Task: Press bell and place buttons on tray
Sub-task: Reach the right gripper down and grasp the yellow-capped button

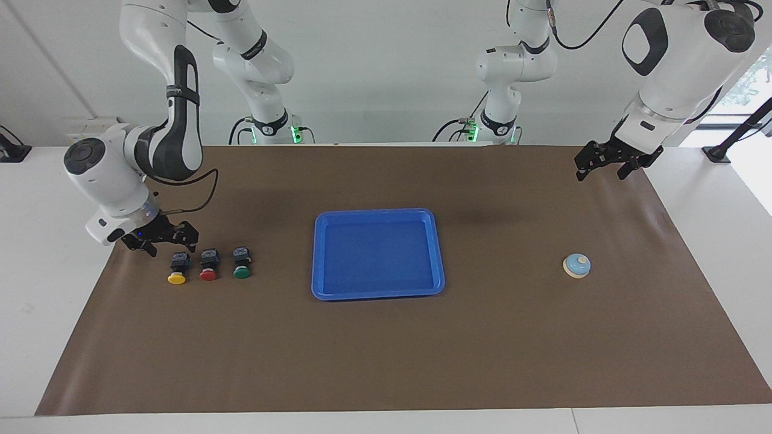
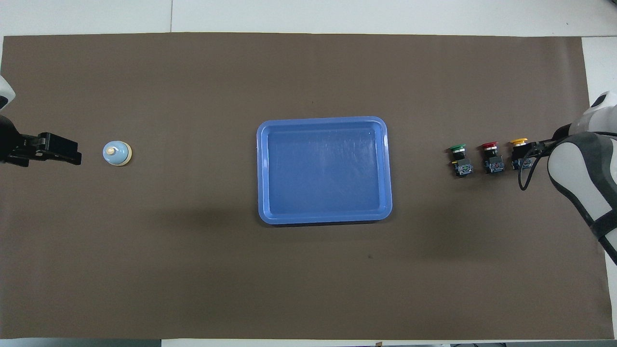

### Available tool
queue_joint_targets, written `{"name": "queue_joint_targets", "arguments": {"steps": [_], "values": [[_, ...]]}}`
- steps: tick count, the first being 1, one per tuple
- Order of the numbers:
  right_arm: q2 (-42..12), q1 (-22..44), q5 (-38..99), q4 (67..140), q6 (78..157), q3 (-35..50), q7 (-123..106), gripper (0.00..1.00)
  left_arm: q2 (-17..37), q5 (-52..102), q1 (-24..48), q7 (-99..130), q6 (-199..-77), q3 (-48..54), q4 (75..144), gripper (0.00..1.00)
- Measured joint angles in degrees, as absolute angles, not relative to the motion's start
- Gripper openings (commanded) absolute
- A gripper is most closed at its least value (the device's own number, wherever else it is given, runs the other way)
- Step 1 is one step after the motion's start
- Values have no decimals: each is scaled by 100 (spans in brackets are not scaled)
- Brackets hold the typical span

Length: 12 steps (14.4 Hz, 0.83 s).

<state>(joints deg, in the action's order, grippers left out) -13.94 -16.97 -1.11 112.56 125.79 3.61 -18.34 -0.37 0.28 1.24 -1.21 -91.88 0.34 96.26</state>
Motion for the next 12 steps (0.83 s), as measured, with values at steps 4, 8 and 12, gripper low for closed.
{"name": "queue_joint_targets", "arguments": {"steps": [4,8,12], "values": [[-1500,-1718,-114,11253,12633,361,-1853,100,-45,28,123,-121,-9188,22,9626,100],[-1693,-1726,-114,11250,12803,360,-1853,100,-47,28,111,-121,-9188,-28,9626,100],[-1862,-1853,-116,11248,12981,357,-1911,99,-47,28,111,-121,-9188,-30,9626,100]]}}
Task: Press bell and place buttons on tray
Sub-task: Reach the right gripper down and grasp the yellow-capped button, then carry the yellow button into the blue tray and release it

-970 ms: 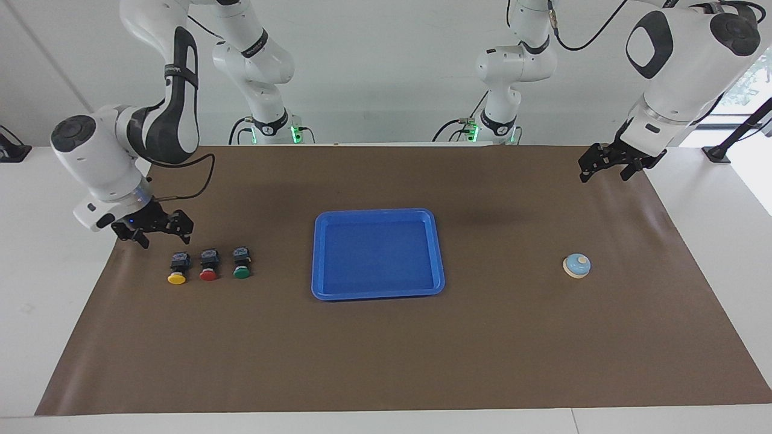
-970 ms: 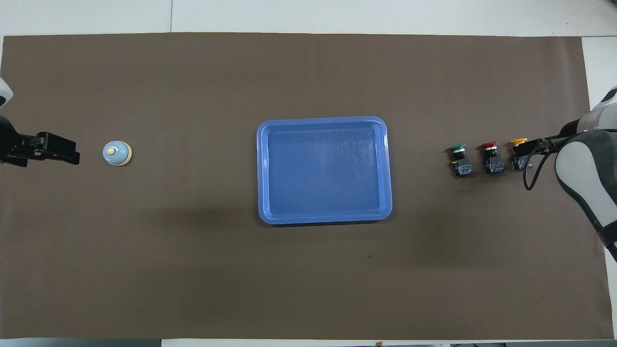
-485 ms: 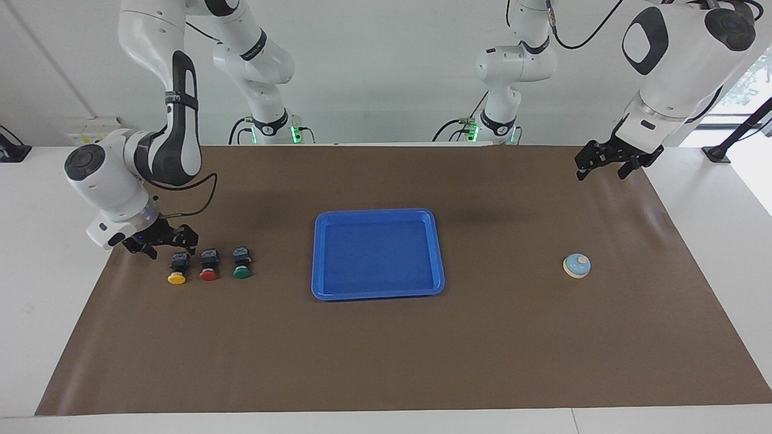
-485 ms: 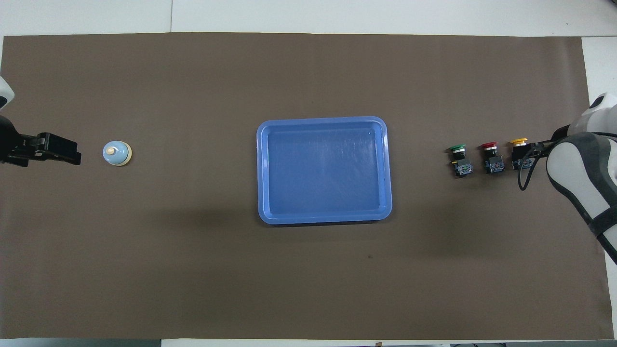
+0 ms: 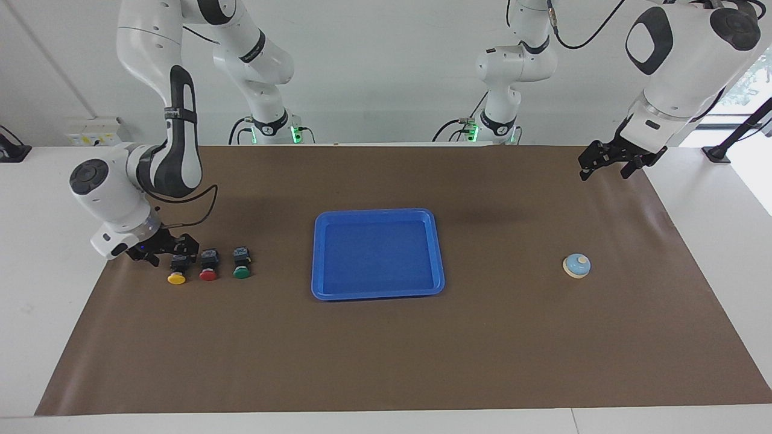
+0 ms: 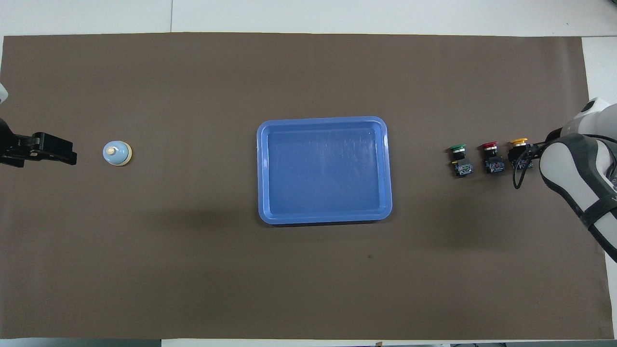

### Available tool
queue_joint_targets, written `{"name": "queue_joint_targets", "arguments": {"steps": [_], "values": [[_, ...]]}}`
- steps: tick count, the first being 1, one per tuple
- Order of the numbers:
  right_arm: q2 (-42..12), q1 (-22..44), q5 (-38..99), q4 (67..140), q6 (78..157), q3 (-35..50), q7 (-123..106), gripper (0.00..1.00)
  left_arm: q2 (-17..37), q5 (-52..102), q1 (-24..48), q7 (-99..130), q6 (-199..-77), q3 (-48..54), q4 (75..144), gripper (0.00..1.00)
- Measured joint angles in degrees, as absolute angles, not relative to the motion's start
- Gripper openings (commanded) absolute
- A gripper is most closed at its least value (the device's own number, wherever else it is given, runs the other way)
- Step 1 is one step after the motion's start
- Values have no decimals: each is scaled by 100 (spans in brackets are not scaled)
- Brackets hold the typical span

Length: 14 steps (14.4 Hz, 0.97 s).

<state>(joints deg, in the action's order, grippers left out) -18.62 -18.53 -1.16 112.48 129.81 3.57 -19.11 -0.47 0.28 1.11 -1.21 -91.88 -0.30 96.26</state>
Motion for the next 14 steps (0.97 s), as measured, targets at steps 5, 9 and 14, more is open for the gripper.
{"name": "queue_joint_targets", "arguments": {"steps": [5,9,14], "values": [[-1920,-1914,-116,11293,13175,357,-1956,45,-47,28,111,-121,-9188,-30,9626,100],[-1921,-1910,-117,11332,13184,368,-1957,30,-47,28,111,-121,-9188,-30,9626,100],[-1918,-1892,-119,11241,13086,426,-1959,21,-47,28,111,-121,-9188,-30,9626,100]]}}
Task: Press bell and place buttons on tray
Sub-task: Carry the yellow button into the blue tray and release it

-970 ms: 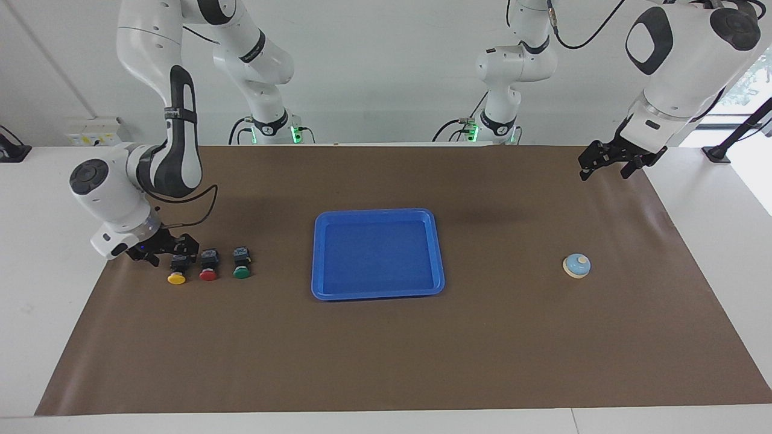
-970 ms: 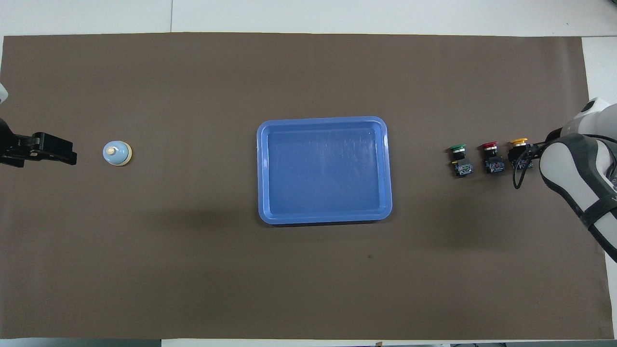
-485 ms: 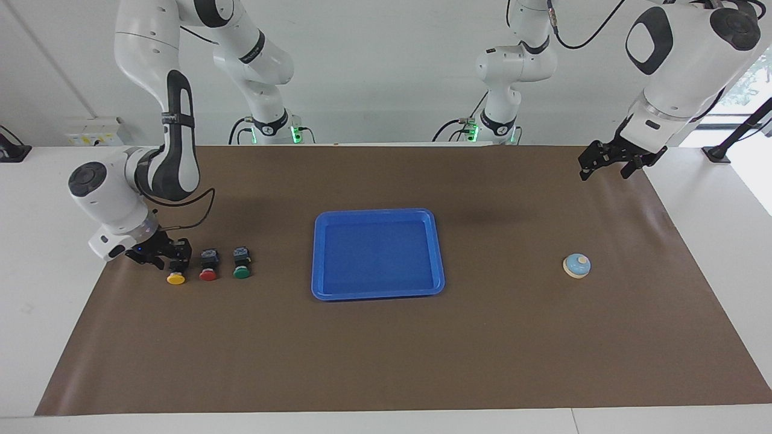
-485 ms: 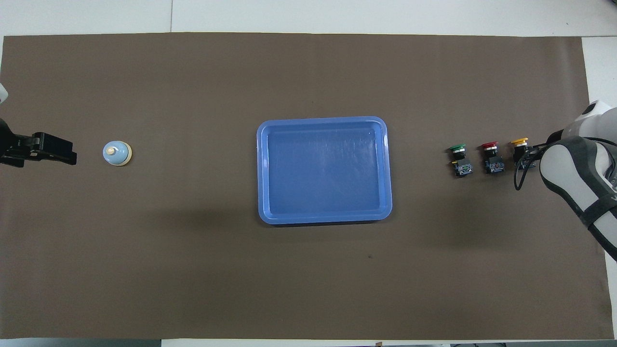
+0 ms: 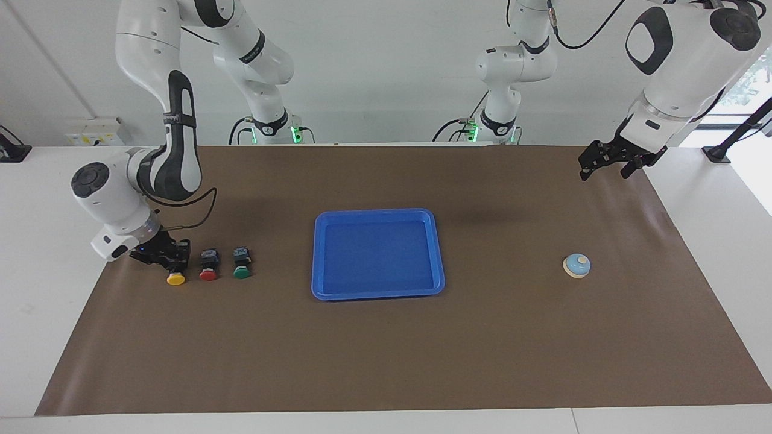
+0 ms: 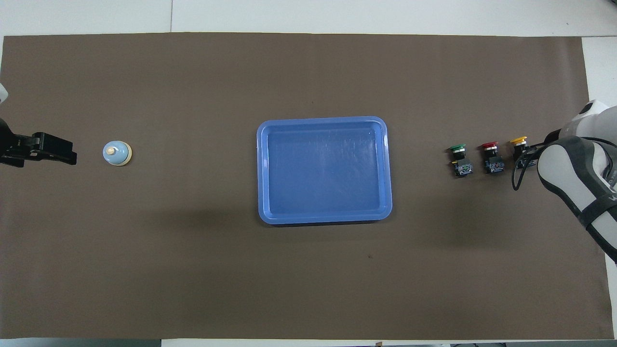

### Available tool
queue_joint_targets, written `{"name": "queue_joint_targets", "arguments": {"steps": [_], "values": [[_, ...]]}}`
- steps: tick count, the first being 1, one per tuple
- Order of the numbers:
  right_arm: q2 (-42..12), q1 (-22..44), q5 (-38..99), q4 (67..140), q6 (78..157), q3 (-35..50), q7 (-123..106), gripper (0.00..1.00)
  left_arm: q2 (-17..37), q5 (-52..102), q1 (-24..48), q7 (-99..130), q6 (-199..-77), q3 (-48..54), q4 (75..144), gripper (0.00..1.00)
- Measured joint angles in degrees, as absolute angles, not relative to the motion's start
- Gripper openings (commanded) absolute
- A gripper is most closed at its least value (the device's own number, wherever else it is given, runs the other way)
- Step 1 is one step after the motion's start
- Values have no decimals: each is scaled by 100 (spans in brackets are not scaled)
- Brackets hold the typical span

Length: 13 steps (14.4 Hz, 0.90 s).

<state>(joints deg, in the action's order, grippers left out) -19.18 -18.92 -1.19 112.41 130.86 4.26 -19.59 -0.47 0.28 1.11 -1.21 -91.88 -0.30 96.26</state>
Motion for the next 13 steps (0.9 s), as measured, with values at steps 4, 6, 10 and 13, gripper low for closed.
{"name": "queue_joint_targets", "arguments": {"steps": [4,6,10,13], "values": [[-1783,-1432,-109,10428,11917,492,-1637,21,-47,28,111,-121,-9188,-30,9626,100],[-1668,-1000,-102,10069,11264,507,-956,21,-47,28,111,-121,-9188,-30,9626,100],[-1584,11,-90,9884,10827,547,831,18,-47,28,111,-121,-9188,-30,9626,100],[-1604,859,-84,9897,11028,556,2158,18,-47,28,111,-121,-9188,-30,9626,100]]}}
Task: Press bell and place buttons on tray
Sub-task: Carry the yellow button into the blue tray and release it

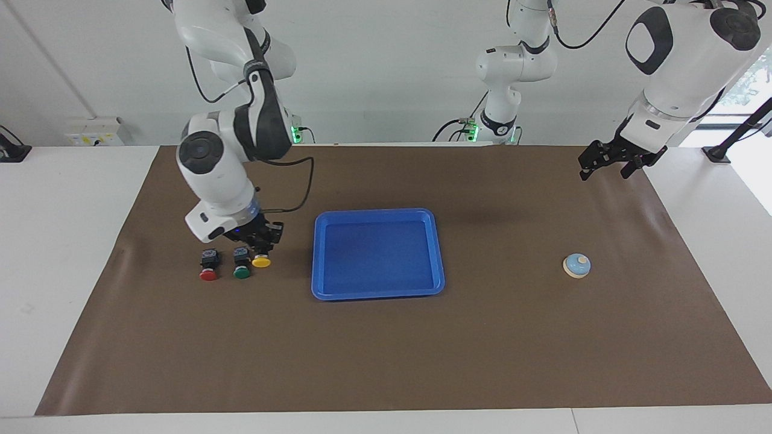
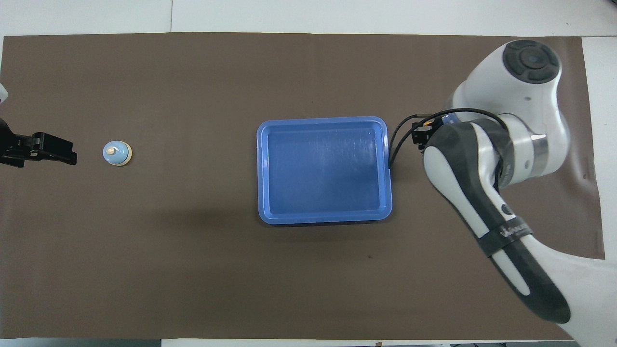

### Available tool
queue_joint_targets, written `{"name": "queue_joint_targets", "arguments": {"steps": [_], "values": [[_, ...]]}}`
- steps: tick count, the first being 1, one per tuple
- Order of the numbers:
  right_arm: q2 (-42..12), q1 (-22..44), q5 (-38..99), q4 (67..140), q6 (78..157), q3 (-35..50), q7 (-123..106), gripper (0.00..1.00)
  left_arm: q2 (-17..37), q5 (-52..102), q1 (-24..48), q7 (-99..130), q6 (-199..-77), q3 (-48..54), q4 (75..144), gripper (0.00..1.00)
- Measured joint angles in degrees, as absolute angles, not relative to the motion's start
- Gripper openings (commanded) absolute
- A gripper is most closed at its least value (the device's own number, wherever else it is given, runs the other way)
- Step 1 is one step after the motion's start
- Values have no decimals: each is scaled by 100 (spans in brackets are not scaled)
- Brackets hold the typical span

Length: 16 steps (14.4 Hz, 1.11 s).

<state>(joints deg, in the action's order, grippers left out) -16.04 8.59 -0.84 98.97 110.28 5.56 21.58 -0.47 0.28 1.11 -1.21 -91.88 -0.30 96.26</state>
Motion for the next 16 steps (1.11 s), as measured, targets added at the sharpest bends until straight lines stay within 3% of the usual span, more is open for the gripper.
{"name": "queue_joint_targets", "arguments": {"steps": [4,9,10,11,13,16], "values": [[-1869,1822,-85,9930,11436,557,3516,20,-47,28,111,-121,-9188,-30,9626,100],[-2023,1846,183,10323,12072,518,3669,22,-47,28,111,-121,-9188,-30,9626,100],[-2024,1860,201,10431,12178,520,3669,30,-47,28,111,-121,-9188,-30,9626,100],[-2023,1885,207,10526,12272,524,3669,44,-47,28,111,-121,-9188,-30,9626,100],[-2021,1923,210,10700,12461,527,3670,100,-47,28,111,-121,-9188,-30,9626,100],[-2017,1967,210,10852,12593,541,3670,100,-47,28,111,-121,-9188,-30,9626,100]]}}
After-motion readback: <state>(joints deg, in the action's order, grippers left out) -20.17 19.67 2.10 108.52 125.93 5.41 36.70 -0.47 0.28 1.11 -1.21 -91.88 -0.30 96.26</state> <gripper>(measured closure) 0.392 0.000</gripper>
